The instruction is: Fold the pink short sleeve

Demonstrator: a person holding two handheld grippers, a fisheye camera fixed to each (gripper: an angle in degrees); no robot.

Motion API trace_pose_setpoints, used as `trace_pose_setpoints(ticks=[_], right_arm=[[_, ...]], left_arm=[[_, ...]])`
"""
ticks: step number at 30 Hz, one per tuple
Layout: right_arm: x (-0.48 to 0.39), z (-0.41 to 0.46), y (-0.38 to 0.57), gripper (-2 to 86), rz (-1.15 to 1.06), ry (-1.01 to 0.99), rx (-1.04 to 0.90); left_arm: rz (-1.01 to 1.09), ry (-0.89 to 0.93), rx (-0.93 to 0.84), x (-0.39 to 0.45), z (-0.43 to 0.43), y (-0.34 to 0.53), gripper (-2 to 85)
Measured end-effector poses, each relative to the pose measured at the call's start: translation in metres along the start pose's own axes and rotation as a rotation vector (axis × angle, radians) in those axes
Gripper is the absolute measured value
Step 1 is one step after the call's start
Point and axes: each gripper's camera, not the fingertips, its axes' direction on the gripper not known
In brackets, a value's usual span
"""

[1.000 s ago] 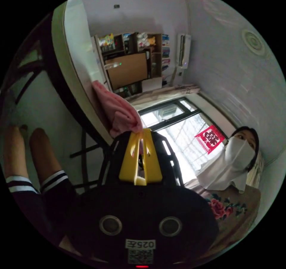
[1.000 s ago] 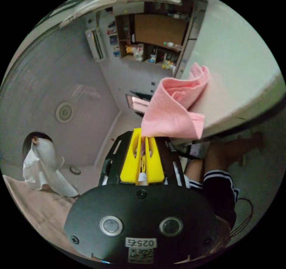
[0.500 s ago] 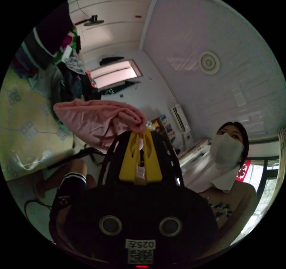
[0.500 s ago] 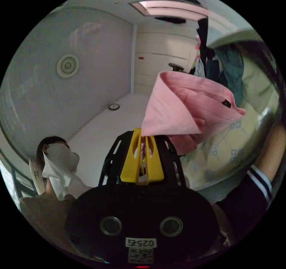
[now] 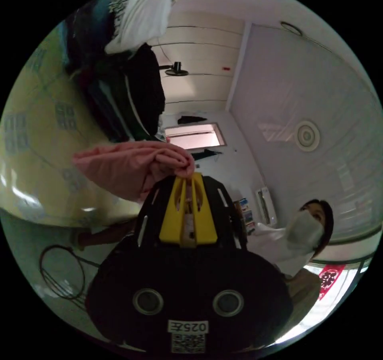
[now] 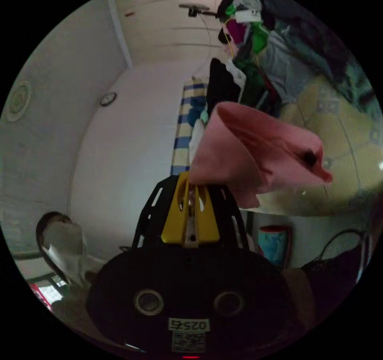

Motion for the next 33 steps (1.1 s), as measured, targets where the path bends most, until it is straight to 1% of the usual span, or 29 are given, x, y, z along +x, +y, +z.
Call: trace_pose_setpoints(ticks=[2, 3, 4, 5, 6, 7, 8, 9, 10, 11, 12, 14, 15, 16, 19, 20, 21, 22, 23, 27, 31, 33], right_arm=[[-0.016, 0.054, -0.075, -0.8, -0.075, 0.012, -0.122], [-0.024, 0.068, -0.093, -0.8, -0.091, 0.001, -0.14], [-0.044, 0.094, -0.129, -0.8, -0.128, -0.042, -0.158], [-0.071, 0.119, -0.161, -0.8, -0.179, -0.067, -0.153], [-0.086, 0.131, -0.176, -0.8, -0.205, -0.068, -0.142], [-0.121, 0.157, -0.202, -0.8, -0.293, -0.044, -0.117], [-0.157, 0.183, -0.219, -0.8, -0.414, 0.004, -0.095], [-0.173, 0.197, -0.223, -0.8, -0.484, 0.037, -0.083], [-0.194, 0.224, -0.225, -0.8, -0.596, 0.116, -0.044], [-0.2, 0.254, -0.224, -0.8, -0.635, 0.193, -0.018], [-0.198, 0.271, -0.223, -0.8, -0.637, 0.228, -0.018], [-0.171, 0.334, -0.22, -0.8, -0.67, 0.368, -0.033], [-0.158, 0.349, -0.219, -0.8, -0.674, 0.401, -0.037], [-0.128, 0.378, -0.218, -0.8, -0.65, 0.459, -0.066], [-0.03, 0.435, -0.218, -0.7, -0.516, 0.523, -0.207], [0.007, 0.453, -0.214, -0.7, -0.454, 0.599, -0.278], [0.022, 0.459, -0.211, -0.7, -0.448, 0.635, -0.291], [0.044, 0.467, -0.206, -0.8, -0.484, 0.659, -0.296], [0.06, 0.469, -0.205, -0.7, -0.503, 0.634, -0.293], [0.081, 0.466, -0.215, -0.7, -0.476, 0.557, -0.259], [0.075, 0.464, -0.2, -0.8, -0.567, 0.494, -0.186], [0.078, 0.467, -0.197, -0.8, -0.578, 0.487, -0.169]], left_arm=[[0.064, -0.059, -0.039, 0.053, 0.002, -0.072, -1.6], [0.083, -0.059, -0.041, 0.072, 0.004, -0.092, -1.6], [0.144, -0.053, -0.05, 0.118, 0.007, -0.132, -1.6], [0.171, -0.03, -0.04, 0.17, 0.008, -0.17, -1.6], [0.191, -0.02, -0.037, 0.198, 0.009, -0.189, -1.6], [0.259, -0.026, -0.041, 0.256, 0.008, -0.224, -1.6], [0.312, -0.08, -0.012, 0.307, 0.003, -0.251, -1.6], [0.334, -0.119, 0.004, 0.329, 0.0, -0.261, -1.6], [0.349, -0.213, 0.022, 0.362, -0.004, -0.276, -1.6], [0.321, -0.323, 0.052, 0.377, -0.008, -0.285, -1.6], [0.298, -0.384, 0.058, 0.38, -0.01, -0.288, -1.6], [0.151, -0.566, 0.036, 0.353, -0.013, -0.291, -1.6], [0.108, -0.583, 0.032, 0.34, -0.015, -0.288, -1.6], [0.023, -0.575, 0.038, 0.309, -0.023, -0.276, -1.6], [-0.152, -0.472, 0.108, 0.221, -0.05, -0.222, -1.6], [-0.219, -0.428, 0.138, 0.187, -0.061, -0.197, -1.7], [-0.245, -0.388, 0.158, 0.173, -0.066, -0.184, -1.7], [-0.244, -0.28, 0.181, 0.155, -0.07, -0.163, -1.7], [-0.228, -0.231, 0.199, 0.149, -0.07, -0.146, -1.7], [-0.17, -0.305, 0.188, 0.178, -0.048, -0.118, -1.7], [-0.018, -0.5, 0.115, 0.259, -0.012, -0.092, -1.7], [0.005, -0.537, 0.096, 0.282, -0.002, -0.075, -1.6]])
